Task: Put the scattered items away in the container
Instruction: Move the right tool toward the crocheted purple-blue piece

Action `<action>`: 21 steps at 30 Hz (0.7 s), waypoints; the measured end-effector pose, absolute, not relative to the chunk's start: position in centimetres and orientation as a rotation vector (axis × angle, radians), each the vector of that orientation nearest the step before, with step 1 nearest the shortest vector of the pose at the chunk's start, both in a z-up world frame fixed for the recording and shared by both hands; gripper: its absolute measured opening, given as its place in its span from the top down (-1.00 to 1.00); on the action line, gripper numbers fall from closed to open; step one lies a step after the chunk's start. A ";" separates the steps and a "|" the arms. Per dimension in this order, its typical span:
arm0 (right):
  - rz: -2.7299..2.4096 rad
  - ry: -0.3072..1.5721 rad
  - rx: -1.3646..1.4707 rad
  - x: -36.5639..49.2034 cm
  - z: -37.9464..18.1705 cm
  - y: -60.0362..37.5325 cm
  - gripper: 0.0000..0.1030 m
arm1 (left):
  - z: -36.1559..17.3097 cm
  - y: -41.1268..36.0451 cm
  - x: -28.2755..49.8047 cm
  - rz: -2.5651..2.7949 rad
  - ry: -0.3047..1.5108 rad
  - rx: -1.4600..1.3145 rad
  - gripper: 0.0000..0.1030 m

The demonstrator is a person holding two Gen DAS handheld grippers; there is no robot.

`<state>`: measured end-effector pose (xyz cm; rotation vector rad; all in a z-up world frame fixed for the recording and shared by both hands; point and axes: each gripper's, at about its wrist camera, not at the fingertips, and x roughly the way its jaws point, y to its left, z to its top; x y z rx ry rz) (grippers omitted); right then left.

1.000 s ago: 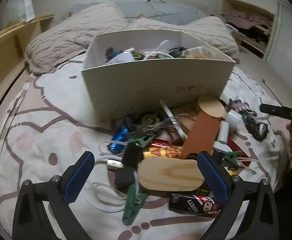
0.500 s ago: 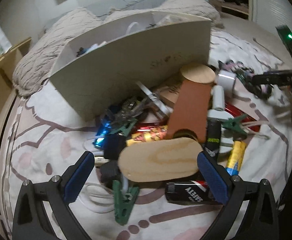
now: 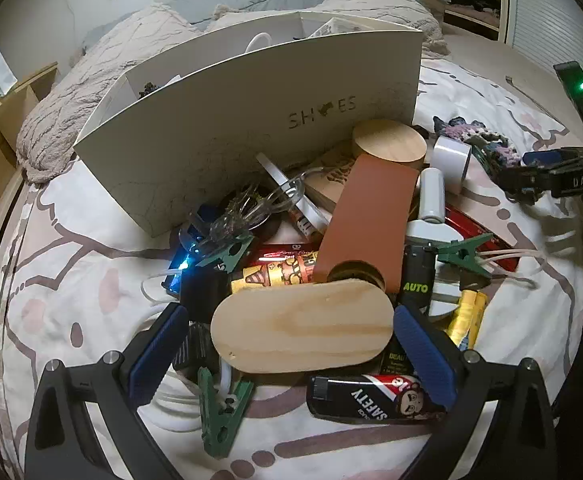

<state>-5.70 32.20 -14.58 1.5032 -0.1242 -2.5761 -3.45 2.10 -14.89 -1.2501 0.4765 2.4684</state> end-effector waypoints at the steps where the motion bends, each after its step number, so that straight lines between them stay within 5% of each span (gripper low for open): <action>1: -2.577 -0.117 1.503 -5.7 -14.6 32.2 -1.00 | -14.9 2.1 -3.5 2.470 0.472 -1.251 -1.00; 21: -2.599 -0.036 1.493 -5.9 -15.0 31.7 -1.00 | -14.6 -0.9 -4.7 2.519 0.454 -1.274 -1.00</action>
